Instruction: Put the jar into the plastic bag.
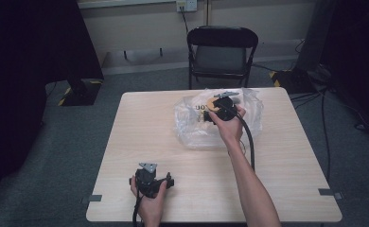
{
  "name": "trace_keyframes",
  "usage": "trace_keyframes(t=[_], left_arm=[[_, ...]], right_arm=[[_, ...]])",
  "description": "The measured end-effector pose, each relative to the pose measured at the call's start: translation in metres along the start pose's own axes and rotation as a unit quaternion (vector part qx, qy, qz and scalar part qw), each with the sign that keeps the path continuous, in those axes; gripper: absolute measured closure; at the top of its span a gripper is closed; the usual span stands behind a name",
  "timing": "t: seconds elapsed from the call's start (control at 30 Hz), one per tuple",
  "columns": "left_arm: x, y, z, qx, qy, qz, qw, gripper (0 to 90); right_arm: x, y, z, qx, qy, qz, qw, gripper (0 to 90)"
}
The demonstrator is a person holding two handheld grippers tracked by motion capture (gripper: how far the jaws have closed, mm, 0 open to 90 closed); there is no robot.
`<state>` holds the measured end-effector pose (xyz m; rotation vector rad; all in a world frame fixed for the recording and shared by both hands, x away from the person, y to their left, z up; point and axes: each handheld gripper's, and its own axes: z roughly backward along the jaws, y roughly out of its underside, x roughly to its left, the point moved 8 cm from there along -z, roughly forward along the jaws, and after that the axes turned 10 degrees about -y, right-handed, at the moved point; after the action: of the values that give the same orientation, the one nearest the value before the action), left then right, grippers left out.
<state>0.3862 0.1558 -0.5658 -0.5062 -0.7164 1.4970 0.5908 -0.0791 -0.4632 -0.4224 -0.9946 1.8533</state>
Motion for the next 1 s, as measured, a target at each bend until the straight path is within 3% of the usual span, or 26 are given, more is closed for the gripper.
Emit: trace_keyframes(t=[0.47, 1.0], left_arm=[[0.000, 0.000, 0.000, 0.000, 0.000, 0.000, 1.0000, 0.0], [0.000, 0.000, 0.000, 0.000, 0.000, 0.000, 1.0000, 0.0]], right_arm=[[-0.002, -0.004, 0.006, -0.008, -0.004, -0.003, 1.0000, 2.2], [0.002, -0.015, 0.029, -0.036, -0.010, -0.002, 0.9993, 2.5]])
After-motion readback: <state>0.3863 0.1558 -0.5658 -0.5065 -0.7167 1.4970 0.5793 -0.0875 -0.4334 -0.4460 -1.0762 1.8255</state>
